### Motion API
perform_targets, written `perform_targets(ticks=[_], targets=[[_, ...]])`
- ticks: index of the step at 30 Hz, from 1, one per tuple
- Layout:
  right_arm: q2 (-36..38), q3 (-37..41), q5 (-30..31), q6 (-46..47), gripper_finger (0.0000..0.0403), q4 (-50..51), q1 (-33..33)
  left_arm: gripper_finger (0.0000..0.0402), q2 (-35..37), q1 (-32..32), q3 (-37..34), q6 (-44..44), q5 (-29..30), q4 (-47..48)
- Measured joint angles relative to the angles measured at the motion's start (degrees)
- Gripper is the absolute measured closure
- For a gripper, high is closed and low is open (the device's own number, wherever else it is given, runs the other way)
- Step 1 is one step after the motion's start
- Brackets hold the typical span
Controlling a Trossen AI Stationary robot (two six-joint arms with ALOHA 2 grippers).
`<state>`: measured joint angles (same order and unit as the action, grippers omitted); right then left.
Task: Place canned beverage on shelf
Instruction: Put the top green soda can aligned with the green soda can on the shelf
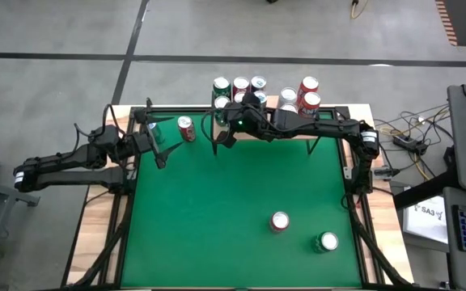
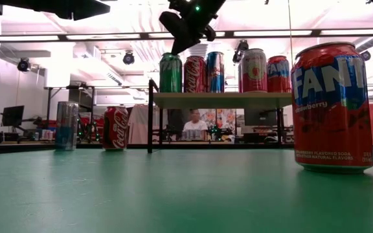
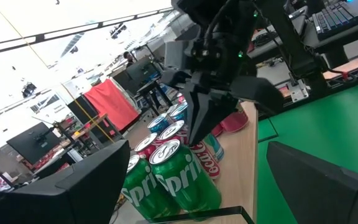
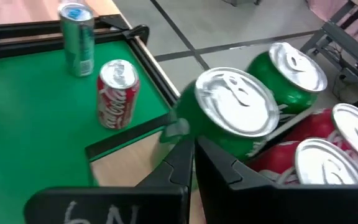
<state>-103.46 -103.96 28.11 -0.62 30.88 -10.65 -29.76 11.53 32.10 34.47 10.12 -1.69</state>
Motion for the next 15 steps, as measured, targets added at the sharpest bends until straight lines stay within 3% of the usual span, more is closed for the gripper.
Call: perform_targets(ticks=[15], targets=[[-3.24,0.09,0.42,-3.52,0.0394,-3.29,-1.01,0.0039,-0.09,0.00,0.00,-0.01,0.01,0.04]])
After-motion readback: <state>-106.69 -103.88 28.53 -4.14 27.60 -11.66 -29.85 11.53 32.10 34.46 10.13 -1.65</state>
